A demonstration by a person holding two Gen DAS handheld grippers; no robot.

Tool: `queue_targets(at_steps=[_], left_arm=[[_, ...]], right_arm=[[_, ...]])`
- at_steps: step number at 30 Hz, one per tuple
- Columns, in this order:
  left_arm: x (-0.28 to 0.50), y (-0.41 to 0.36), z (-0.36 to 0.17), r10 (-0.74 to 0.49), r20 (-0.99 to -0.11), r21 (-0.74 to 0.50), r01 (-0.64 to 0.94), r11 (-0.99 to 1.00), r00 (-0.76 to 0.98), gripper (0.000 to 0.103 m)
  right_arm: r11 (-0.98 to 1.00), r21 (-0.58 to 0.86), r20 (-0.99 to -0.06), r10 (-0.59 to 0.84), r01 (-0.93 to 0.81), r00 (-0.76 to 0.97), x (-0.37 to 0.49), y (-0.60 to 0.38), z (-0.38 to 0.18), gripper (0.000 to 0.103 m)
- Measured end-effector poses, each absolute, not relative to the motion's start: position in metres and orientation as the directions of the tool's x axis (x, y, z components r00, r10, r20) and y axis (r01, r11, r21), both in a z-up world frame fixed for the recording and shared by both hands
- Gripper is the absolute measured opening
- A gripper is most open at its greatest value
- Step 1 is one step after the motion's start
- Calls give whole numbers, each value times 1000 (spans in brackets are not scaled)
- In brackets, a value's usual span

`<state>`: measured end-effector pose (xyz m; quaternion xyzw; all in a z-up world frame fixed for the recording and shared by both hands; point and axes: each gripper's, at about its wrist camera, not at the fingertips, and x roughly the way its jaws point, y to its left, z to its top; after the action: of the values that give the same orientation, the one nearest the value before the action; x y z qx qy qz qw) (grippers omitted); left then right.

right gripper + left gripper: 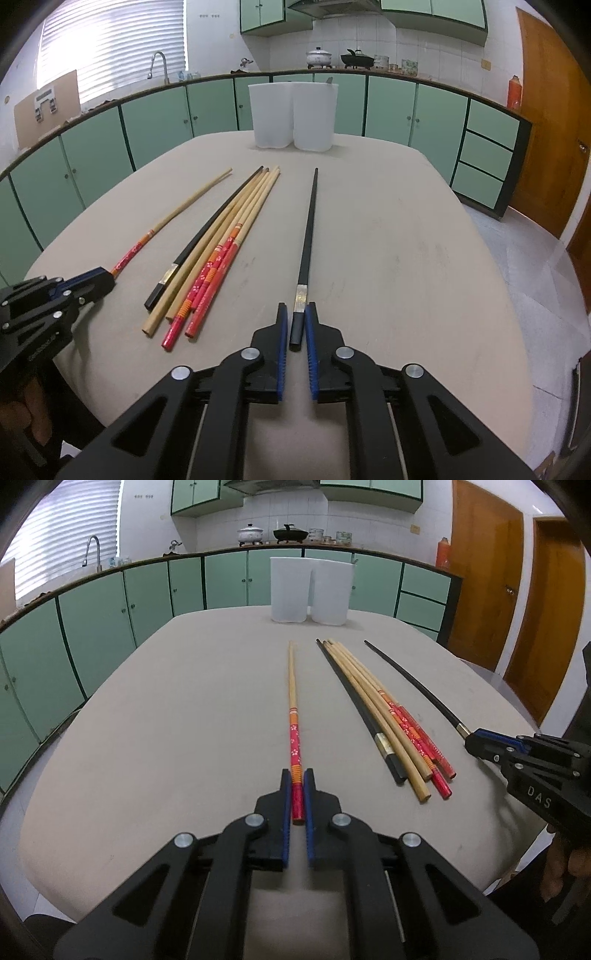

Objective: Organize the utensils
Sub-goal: 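Grasp a red-and-wood chopstick with the left tool while the right tool holds the black chopstick, then lower the red chopstick into the white holder with the left tool while the right tool inserts the black chopstick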

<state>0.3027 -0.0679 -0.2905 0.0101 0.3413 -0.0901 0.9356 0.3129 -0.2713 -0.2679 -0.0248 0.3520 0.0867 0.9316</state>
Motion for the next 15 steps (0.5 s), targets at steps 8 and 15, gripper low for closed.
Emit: queue_targets(at_steps=[8, 15], left_arm=[[307, -56, -258, -253, -625, -179, 180, 967, 738, 5], [295, -46, -202, -251, -588, -177, 180, 968, 769, 5]], right_arm=[[982, 92, -651, 184, -164, 737, 302, -280, -242, 8], [978, 60, -615, 193, -198, 764, 287, -278, -173, 8]])
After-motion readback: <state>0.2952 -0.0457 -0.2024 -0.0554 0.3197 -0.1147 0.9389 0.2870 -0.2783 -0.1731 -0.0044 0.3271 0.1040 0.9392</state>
